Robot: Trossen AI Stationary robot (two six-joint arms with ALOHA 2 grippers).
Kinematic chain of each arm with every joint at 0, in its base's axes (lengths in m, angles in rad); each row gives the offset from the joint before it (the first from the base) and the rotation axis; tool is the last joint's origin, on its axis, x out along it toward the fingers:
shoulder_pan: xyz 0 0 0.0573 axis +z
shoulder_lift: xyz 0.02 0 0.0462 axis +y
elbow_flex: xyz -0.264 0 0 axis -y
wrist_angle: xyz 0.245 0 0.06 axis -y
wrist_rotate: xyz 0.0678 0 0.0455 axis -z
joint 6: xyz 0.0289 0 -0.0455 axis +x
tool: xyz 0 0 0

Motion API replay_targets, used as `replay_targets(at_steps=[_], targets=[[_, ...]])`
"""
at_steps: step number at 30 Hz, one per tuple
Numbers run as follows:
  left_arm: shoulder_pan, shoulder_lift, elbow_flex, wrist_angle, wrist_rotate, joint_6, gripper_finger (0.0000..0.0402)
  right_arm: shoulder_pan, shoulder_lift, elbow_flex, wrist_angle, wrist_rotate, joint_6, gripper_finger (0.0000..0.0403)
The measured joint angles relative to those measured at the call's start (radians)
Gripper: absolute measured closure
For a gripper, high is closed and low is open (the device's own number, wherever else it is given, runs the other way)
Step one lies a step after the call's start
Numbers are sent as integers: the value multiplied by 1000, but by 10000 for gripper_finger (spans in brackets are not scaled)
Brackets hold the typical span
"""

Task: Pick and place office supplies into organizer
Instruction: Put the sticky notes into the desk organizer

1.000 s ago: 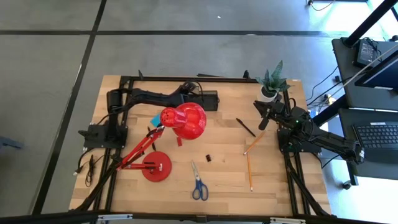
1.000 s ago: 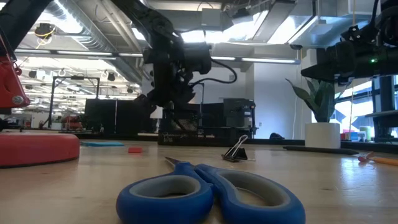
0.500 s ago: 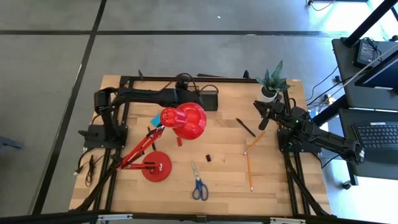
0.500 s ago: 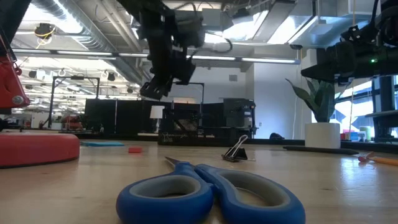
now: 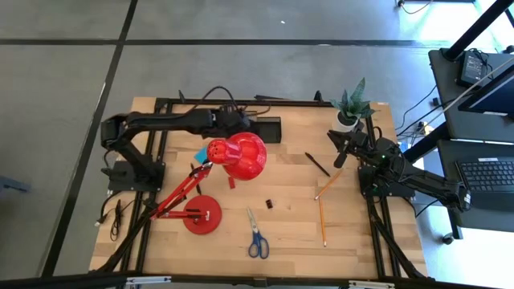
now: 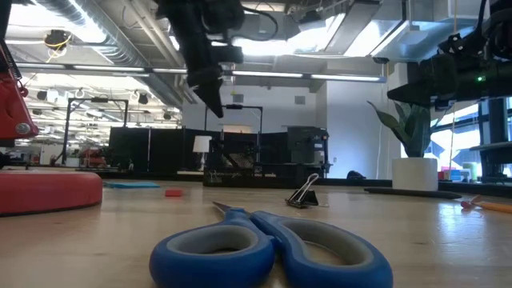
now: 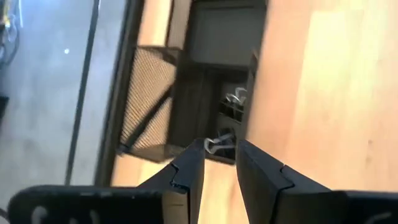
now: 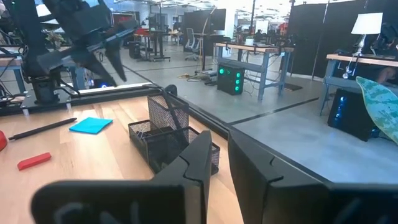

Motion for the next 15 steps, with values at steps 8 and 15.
replay_targets(at_steps=[8,15], targets=[[0,-79,-177,16,-36,-112,315,0,0,0,-3,0,-1,344],[-5,-124,-282,29,-43,-187,315,0,0,0,-4,0,-1,344]])
